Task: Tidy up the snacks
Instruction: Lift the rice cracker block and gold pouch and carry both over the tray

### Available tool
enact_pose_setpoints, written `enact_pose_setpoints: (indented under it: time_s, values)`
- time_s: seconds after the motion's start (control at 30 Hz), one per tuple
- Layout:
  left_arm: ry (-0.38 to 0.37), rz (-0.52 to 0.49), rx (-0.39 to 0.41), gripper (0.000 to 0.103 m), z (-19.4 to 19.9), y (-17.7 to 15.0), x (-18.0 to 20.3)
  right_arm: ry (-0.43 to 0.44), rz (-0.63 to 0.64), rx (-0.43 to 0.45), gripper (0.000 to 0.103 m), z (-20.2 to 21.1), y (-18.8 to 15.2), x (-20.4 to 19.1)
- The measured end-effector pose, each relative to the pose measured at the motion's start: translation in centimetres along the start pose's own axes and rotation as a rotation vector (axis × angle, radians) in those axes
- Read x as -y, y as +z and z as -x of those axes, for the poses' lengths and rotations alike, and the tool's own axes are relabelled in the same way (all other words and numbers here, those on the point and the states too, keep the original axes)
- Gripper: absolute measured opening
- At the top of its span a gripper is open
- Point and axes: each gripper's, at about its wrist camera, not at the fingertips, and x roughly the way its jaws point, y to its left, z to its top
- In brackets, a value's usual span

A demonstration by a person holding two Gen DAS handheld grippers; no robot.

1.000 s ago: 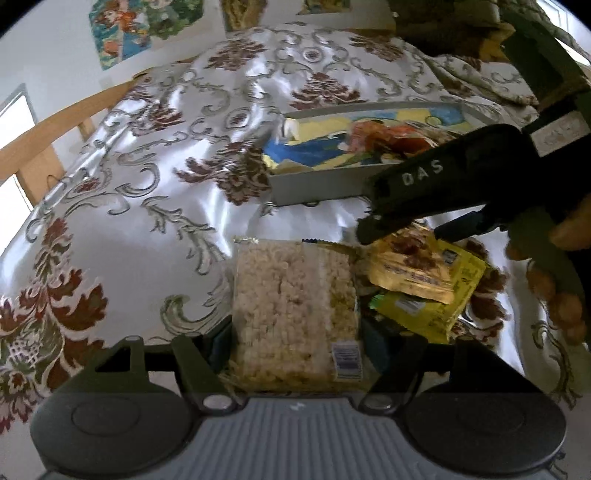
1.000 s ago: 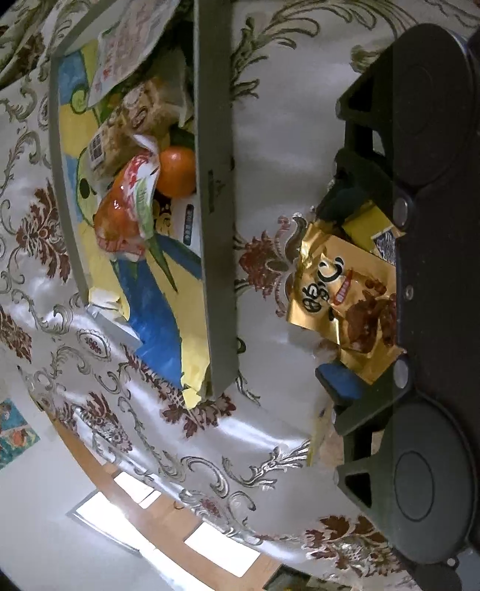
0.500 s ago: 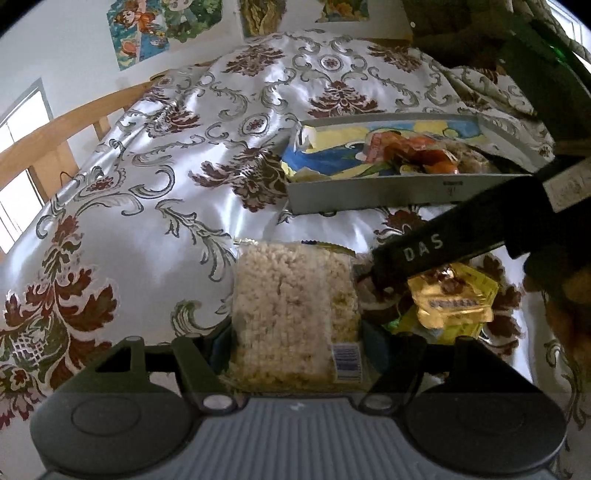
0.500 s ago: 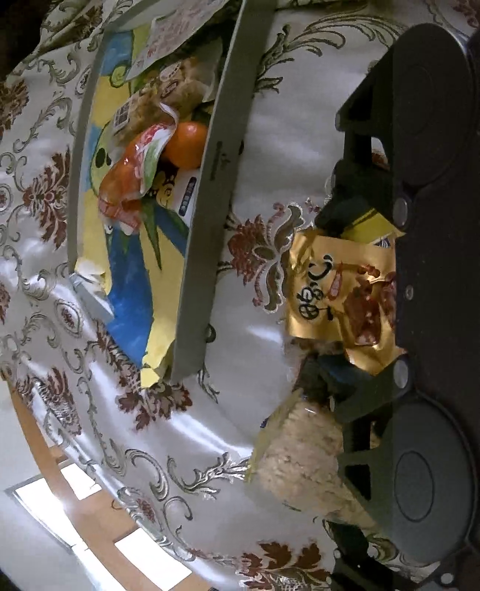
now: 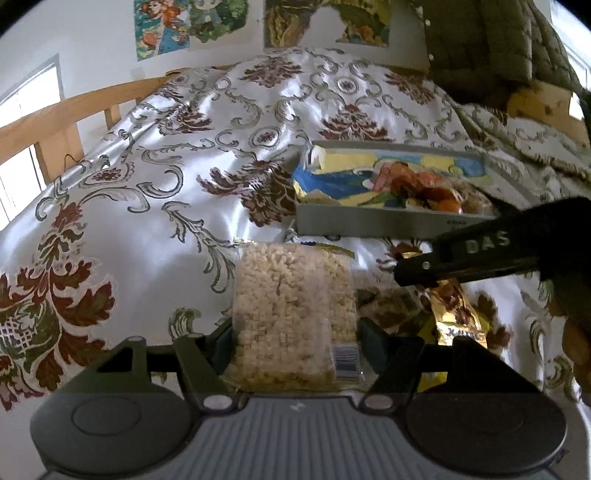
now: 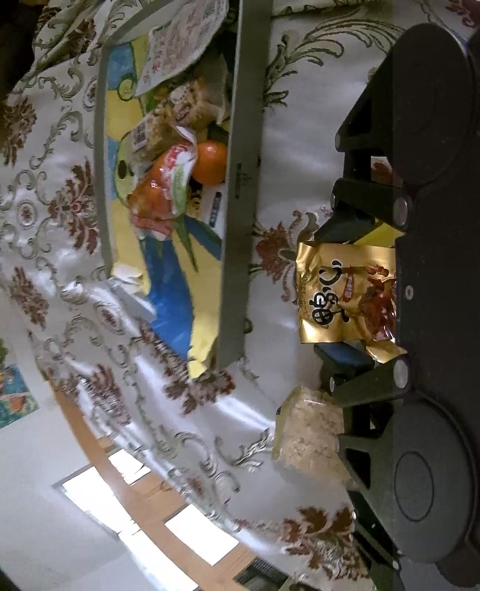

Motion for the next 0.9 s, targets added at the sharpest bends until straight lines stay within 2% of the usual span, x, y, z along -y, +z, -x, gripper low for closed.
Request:
enact_pose_setpoints:
  time_s: [0.23,0.33,0.47,0.57,0.7,0.9]
  values:
    - [-0.017,0.031,0.085,0.073,0.6,0.3,-0.2,0.032,0.004,0.103,0.059,2.0,-0.1,1.3]
    - [-0.047,0.07,0.095,0.073,0.7,0.9,-0.5,0.037,-0.023,0.132,0.059,2.7,0.1,2.1]
    - [-0.111,0.156,0.086,0.073,0.9,2.8,-1.4,0.04,-0.041,0.182,0.059,3.7,1.1,2.6]
    - [-0.108,0.157,0.11,0.073,0.8,4.7,-1.3,0.046,-0.055,0.228,0.059,4.5,2.3,2.8]
    - [-0.142,0.144,0.132,0.073,-0.5,7.6,-0.5,0.036,-0.045,0.289,0.059,5.2,4.3,3.0]
    - [-0.201,0.16,0.153,0.073,-4.4,12.2,1.2,-0.019,-0.053,0.372,0.059,4.8,7.6,5.4]
